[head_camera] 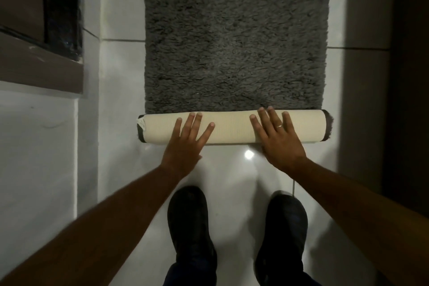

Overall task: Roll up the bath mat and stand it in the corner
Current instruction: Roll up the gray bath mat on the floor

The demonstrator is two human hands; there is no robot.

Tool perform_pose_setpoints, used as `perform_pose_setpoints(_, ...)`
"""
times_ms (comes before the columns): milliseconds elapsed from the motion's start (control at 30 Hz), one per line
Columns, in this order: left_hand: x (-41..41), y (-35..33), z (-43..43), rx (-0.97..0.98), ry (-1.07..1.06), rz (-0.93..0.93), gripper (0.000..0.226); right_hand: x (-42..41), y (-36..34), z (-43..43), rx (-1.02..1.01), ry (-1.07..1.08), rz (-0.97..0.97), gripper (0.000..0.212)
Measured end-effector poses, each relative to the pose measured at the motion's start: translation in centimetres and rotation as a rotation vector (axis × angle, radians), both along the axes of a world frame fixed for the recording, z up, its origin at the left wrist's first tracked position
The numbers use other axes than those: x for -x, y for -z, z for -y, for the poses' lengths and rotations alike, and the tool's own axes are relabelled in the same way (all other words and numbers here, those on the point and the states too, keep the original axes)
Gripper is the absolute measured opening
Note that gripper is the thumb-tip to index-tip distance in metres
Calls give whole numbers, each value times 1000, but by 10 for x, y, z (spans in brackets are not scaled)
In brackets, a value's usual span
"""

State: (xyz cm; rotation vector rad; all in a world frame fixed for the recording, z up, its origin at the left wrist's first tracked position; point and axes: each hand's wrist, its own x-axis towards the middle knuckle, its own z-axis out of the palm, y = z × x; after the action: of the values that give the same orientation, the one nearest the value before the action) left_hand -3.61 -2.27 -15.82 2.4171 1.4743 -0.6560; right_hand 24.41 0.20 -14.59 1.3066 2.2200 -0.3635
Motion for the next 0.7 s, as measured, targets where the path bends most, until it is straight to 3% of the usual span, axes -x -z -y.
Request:
perform_pose_setpoints(133, 4, 5, -18, -113, 60, 64, 70, 4, -3, -22, 23, 23, -53, 85)
perform_pose_setpoints(233, 9, -5, -35, -108, 50, 239, 64, 1, -8, -33, 9, 70, -198, 65)
perform_pose_setpoints(367, 11, -26, -72, 228, -156, 338, 64, 2, -21, -63, 123, 165, -297, 39)
perform_pose_setpoints(467, 15, -36, -92, 447, -283, 341, 61, 0, -26, -73, 327, 292, -311, 46)
perform_pose_setpoints(533, 15, -36, -90, 283, -223, 319, 57, 1, -24, -64, 227, 335, -297, 53)
perform_pose_setpoints(633, 10, -28, -75, -136, -126, 304, 42, 9, -15, -42, -195, 266, -239, 51)
perform_pose_setpoints(700, 3, -20, -69, -271, -127, 301, 39, 14, -9, -31, -262, 197, -281, 52)
